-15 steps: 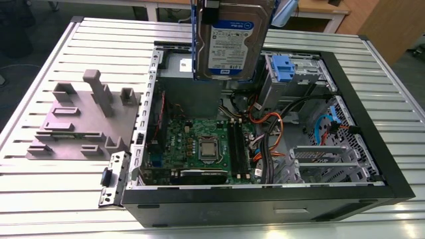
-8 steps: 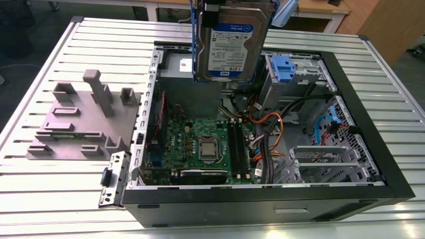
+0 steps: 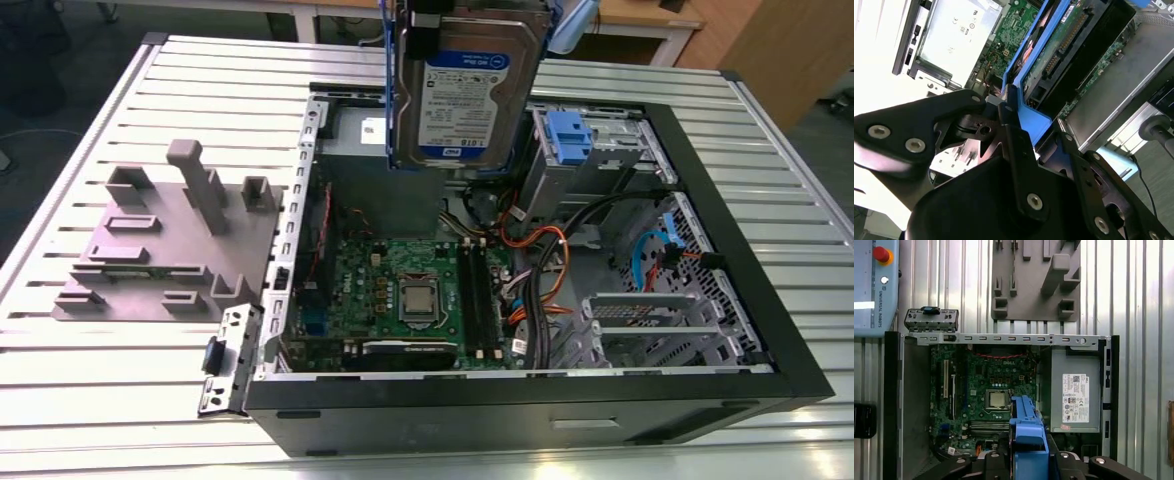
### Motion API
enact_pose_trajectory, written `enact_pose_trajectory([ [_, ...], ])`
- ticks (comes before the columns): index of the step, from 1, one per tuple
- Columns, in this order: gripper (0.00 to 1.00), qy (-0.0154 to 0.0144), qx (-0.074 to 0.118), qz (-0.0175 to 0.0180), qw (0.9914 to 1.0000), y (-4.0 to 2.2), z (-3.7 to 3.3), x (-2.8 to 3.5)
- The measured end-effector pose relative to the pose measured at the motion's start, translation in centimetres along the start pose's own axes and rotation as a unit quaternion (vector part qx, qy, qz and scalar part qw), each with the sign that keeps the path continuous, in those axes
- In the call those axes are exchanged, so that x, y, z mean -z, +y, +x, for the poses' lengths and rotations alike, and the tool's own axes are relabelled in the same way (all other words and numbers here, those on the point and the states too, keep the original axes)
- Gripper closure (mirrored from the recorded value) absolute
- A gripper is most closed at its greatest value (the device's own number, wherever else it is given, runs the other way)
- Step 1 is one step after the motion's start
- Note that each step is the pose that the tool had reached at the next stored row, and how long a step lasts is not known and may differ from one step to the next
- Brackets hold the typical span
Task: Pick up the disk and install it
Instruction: 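Insert the disk into the insertion slot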
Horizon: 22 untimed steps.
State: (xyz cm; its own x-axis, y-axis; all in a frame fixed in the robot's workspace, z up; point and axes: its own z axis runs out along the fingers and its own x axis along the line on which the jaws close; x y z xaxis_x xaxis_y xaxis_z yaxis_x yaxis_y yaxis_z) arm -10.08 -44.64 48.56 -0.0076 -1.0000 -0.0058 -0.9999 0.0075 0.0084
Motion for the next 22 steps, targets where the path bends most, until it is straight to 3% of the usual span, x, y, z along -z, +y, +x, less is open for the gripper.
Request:
enact_pose_trajectory([
  [4,0.64,0.0001,0.000,0.0000,1.00000,-0.15,0.00,-0.05],
  [12,0.64,0.0001,0.000,-0.0001,1.00000,-1.30,0.09,-0.10],
  [22,0.64,0.0036,0.000,0.0000,0.99999,-1.35,2.06,-0.18],
])
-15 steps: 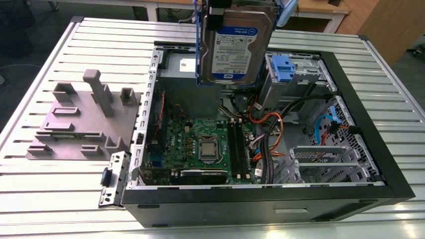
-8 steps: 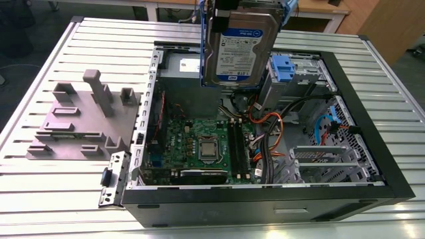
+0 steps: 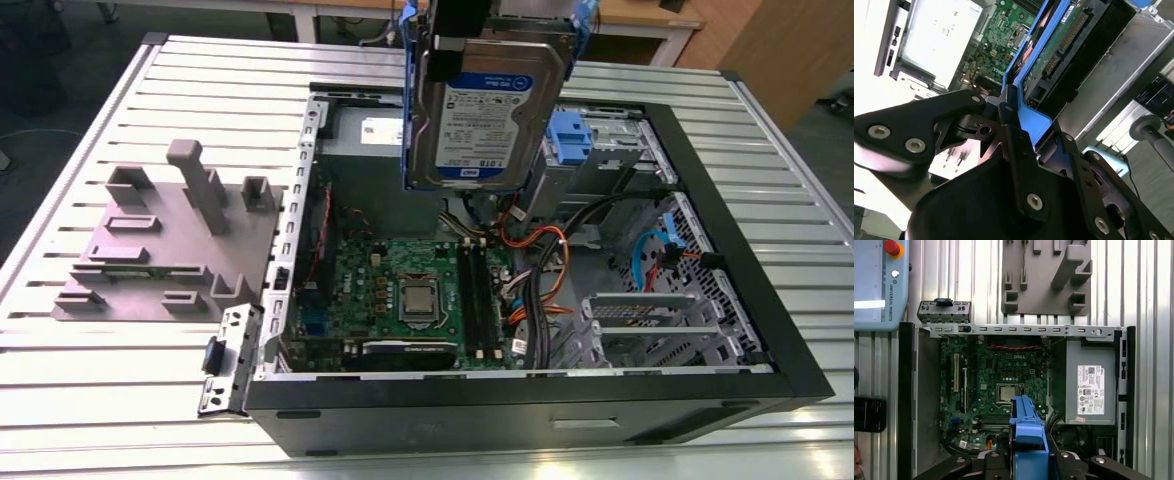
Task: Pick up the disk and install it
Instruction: 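Insert the disk into the insertion slot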
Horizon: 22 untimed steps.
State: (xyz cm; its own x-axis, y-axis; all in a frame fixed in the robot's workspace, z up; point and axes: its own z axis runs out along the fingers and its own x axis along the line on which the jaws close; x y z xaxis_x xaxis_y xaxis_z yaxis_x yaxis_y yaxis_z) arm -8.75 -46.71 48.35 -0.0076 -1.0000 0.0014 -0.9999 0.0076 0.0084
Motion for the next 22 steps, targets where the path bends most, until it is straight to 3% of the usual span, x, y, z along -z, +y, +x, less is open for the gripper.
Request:
enact_pose_trajectory([
  [5,0.64,0.0016,0.000,0.0000,1.00000,-0.09,0.61,-0.05],
  [12,0.64,0.0016,-0.001,0.0000,1.00000,-1.57,0.61,-0.17],
  [16,0.64,0.0018,-0.001,0.0000,1.00000,-1.64,0.78,-0.21],
  [22,0.64,0.0033,-0.001,0.0000,0.99999,-1.67,1.66,-0.23],
])
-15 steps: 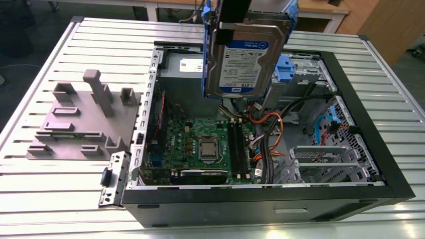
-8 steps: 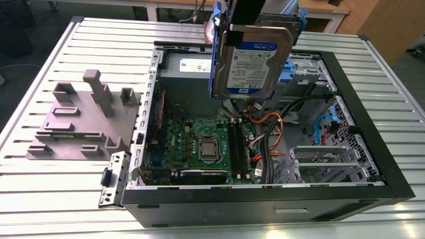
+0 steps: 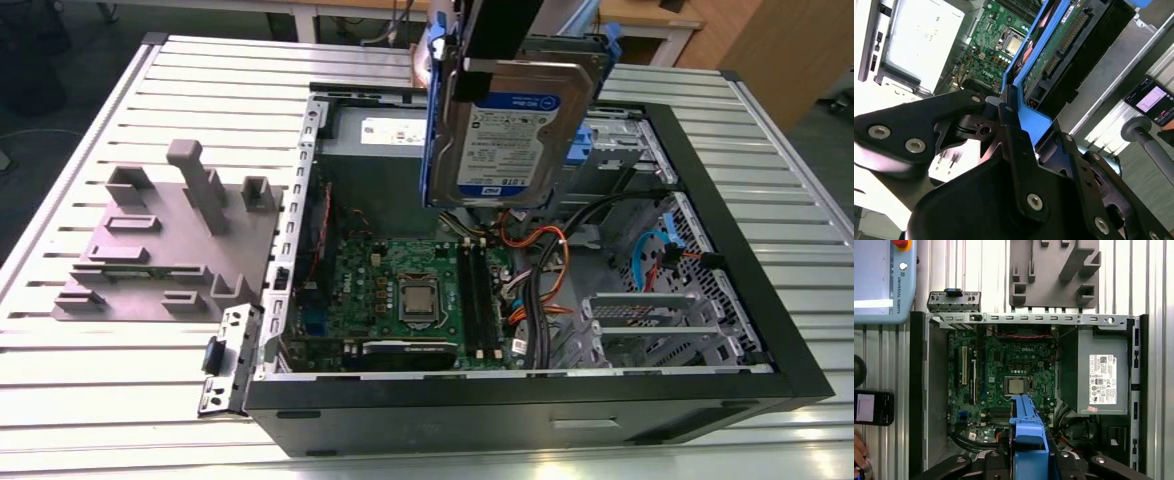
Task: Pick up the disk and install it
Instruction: 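Insert the disk into the insertion slot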
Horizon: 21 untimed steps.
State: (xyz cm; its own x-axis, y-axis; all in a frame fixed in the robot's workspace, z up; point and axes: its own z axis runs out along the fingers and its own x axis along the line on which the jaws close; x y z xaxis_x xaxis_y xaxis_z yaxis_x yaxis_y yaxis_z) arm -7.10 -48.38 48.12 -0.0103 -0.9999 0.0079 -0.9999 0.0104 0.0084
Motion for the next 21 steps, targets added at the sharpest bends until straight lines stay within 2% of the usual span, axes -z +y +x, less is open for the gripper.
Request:
enact_pose_trajectory([
  [3,0.64,0.0010,0.000,0.0000,1.00000,-0.01,0.60,0.00],
  [10,0.64,0.0012,0.000,0.0000,1.00000,-0.19,2.52,-0.13],
  [12,0.64,0.0011,0.000,0.0000,1.00000,-0.67,2.72,-0.25],
  [18,0.64,0.0012,0.000,-0.0001,1.00000,-3.07,2.72,-0.41],
  [21,0.64,0.0011,0.000,-0.0001,1.00000,-3.62,2.72,-0.46],
])
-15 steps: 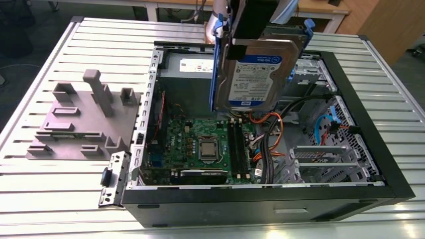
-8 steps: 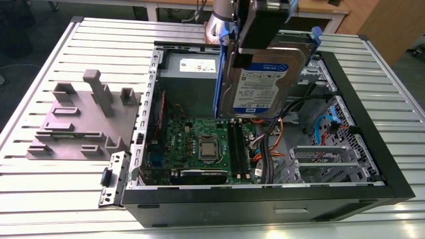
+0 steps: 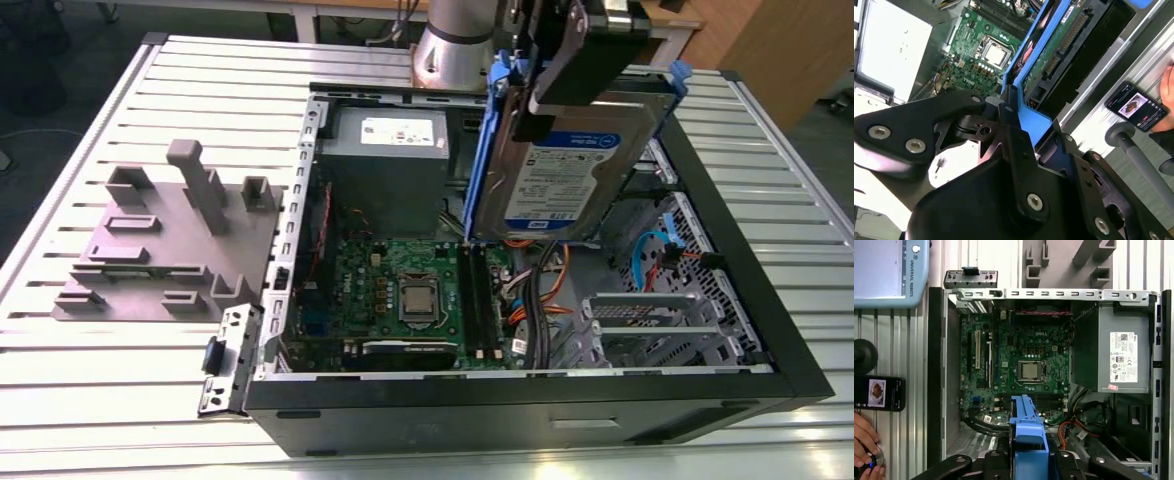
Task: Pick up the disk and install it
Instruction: 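Insert the disk into the insertion slot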
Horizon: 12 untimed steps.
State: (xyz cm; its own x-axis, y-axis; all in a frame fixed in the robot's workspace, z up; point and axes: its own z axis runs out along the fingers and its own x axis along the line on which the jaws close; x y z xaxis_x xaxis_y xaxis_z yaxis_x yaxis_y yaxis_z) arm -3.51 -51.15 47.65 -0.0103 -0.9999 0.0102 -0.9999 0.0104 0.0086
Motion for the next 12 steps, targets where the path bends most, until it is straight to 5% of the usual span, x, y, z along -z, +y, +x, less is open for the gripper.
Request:
enact_pose_trajectory([
  [12,0.64,0.0001,0.000,0.0000,1.00000,-0.09,0.20,-0.01],
])
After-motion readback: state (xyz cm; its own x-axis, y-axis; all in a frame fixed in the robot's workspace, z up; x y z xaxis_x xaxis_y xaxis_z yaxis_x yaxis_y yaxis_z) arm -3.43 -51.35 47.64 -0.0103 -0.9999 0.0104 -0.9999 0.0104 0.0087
